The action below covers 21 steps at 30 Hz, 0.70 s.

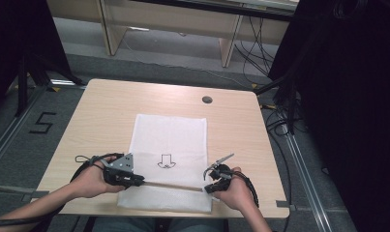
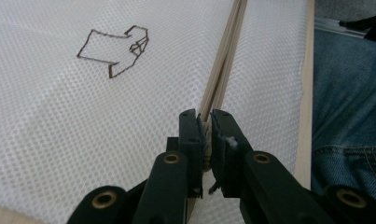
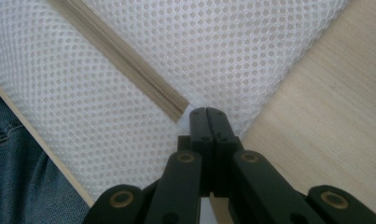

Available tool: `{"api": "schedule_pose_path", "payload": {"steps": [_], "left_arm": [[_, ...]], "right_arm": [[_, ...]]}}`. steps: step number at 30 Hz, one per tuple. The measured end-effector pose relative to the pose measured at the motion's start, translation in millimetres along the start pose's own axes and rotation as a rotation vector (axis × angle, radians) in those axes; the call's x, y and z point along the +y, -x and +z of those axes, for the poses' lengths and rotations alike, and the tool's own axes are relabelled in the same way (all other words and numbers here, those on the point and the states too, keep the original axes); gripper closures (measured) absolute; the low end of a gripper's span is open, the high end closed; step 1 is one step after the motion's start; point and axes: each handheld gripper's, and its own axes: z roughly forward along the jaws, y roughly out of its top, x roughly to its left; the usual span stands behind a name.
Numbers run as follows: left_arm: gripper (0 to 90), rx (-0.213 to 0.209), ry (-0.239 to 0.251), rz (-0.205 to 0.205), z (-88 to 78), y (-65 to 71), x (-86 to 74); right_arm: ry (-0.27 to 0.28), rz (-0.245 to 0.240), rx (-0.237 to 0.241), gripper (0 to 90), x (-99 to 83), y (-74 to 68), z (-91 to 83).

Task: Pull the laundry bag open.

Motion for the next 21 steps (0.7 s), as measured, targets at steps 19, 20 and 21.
{"api": "schedule_pose_path", "payload": {"steps": [19,20,21], "left_arm": [[82.8,0.004,0.003,-0.005,-2.2,0.4,-4.6],[82.8,0.009,-0.004,-0.003,-2.6,-0.5,-5.2],[82.9,0.005,0.002,-0.009,-3.1,-1.4,-6.2]], "right_arm": [[0.001,-0.004,-0.008,90.0,0.2,-0.2,0.4],[-0.005,0.004,-0.01,90.0,0.2,-0.9,0.1],[0.002,-0.006,-0.009,90.0,0.2,-0.5,0.3]]}}
